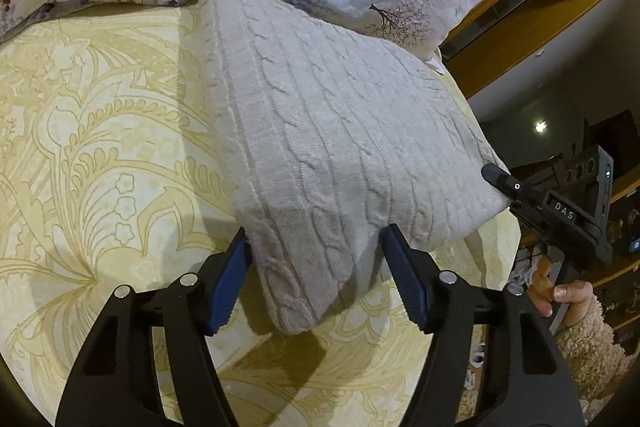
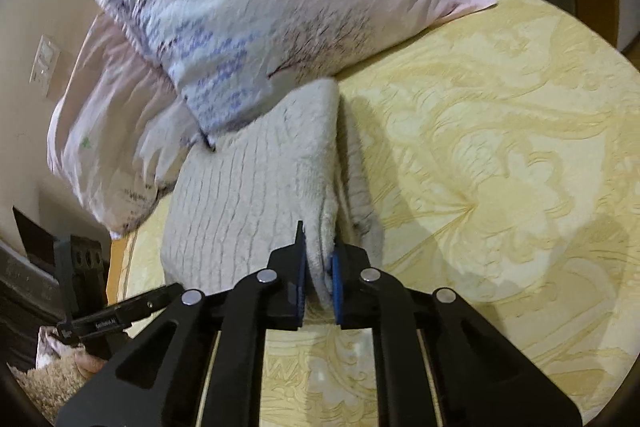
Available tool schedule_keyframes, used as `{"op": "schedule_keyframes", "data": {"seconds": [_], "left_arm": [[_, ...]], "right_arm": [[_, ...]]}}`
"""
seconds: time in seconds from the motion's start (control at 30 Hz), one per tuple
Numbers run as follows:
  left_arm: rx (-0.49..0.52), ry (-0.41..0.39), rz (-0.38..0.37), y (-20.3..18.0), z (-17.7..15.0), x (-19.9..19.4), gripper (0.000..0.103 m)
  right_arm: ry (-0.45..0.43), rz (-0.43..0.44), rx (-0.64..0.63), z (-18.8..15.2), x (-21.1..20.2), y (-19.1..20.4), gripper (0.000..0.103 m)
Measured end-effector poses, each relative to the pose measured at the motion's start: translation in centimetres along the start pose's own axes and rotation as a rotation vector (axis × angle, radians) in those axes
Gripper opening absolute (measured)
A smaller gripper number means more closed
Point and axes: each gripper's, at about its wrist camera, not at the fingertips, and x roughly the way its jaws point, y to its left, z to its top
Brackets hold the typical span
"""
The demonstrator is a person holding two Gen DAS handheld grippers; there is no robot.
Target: Fold small clothes
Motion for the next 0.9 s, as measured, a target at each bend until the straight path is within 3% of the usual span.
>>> {"op": "schedule_keyframes", "data": {"seconds": [0.23,0.4,0.5,0.57,0.63,0.7,0.9], "left_arm": [[-0.010,0.031,-0.012,0.2,0.0,0.7,0.065],[-0.006,0.030,-0.015,0.2,0.0,0.7,0.064],[-0.028,0.033,-0.047,0.5,0.1,0.4,0.068],[-0.051,0.011,-0.081,0.9,0.6,-0.4,0.076],[-0.085,-0.045,-0.123,1.6,1.6,-1.7,0.082],[-0.123,-0.079,-0.144,2.4,2.9,-2.4,0.087],[-0.209,-0.127,-0.083,5.0,8.6,-1.6,0.087]], "right_arm": [[0.046,-0.064,0.020,-1.5,1.6,-1.7,0.009],[0.054,-0.043,0.029,-1.7,2.2,-2.2,0.011],[0.060,0.002,0.062,-1.1,1.7,-2.4,0.022],[0.035,0.026,0.089,-0.1,1.2,-2.6,0.040],[-0.001,0.038,0.114,1.7,0.9,-2.8,0.050],[-0.017,0.053,0.141,3.6,1.1,-2.9,0.053],[0.045,0.110,0.247,10.2,5.7,-3.5,0.059]]}}
